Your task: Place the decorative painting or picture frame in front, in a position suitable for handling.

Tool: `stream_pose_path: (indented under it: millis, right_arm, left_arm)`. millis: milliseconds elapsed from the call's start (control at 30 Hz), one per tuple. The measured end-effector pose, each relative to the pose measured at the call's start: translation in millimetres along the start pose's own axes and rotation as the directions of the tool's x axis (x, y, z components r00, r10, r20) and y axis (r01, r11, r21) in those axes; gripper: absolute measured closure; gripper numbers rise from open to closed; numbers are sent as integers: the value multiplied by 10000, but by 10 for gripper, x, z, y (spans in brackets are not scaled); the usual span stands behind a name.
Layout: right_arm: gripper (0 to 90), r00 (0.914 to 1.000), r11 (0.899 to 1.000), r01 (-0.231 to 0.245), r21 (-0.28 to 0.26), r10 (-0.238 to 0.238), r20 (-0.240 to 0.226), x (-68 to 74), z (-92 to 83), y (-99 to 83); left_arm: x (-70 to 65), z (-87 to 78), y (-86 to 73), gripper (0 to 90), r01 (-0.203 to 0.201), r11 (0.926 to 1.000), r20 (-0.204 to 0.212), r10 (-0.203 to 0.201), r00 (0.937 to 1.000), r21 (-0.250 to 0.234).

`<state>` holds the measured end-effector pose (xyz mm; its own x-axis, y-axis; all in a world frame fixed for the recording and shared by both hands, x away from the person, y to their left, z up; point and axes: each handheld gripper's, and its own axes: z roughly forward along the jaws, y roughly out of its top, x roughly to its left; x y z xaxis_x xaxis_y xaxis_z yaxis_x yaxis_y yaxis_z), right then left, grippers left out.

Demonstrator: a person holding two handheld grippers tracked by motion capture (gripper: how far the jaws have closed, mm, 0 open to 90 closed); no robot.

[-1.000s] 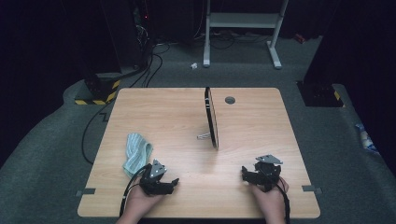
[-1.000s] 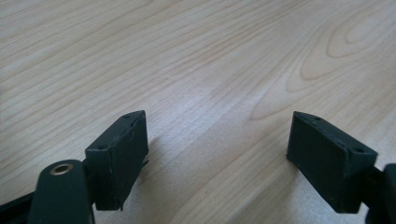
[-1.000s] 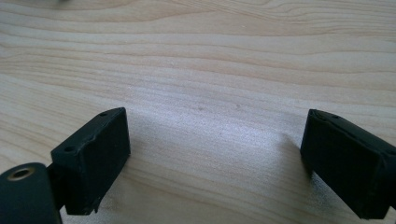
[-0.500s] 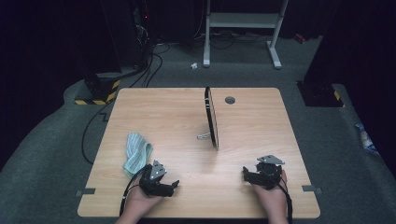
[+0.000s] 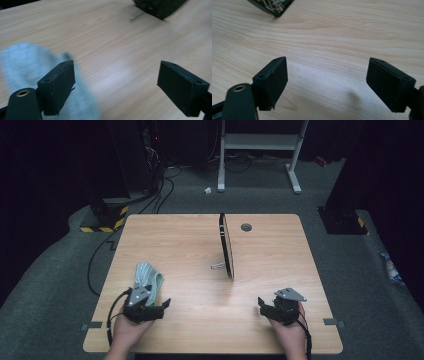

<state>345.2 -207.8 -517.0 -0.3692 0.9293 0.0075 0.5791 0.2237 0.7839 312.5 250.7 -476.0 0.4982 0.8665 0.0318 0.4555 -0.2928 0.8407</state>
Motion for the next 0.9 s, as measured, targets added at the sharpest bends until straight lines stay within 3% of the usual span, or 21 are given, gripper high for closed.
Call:
stream_pose_path:
  millis: [67,133,267,367,500,667,800,900]
  right_arm:
    - [204,9999,9999,79,-95,-80,-96,14,-5,0]
    - [209,9997,9998,129,-136,-132,-186,23,-4,3]
    - [221,9995,9998,105,-155,-110,-305,49,-7,1]
    - [221,9986,9996,137,-245,-149,-514,60,-6,0]
    - [225,9979,9995,217,-249,-232,-600,72,-4,1]
    - [236,9977,9992,216,-343,-238,-635,84,-15,-4]
    - [241,9975,9987,214,-455,-243,-657,93,-32,-3]
    - [242,9972,9981,198,-587,-240,-710,113,-52,9]
  left_arm:
    - [182,-37,-60,152,369,9992,-561,-360,9978,151]
    - [285,-47,-111,172,630,9977,-860,-608,9944,237]
    - [455,26,-238,318,1652,9829,-765,-1591,9843,814]
    - [483,85,-297,423,1858,9767,-706,-1789,9813,1071]
    - [464,147,-329,557,1564,9788,-573,-1500,9870,1321]
    - [420,155,-341,681,1276,9855,-281,-1252,9917,1115]
    - [330,133,-295,701,859,9935,-28,-859,9963,749]
    - [230,105,-238,703,743,9964,465,-761,9960,400]
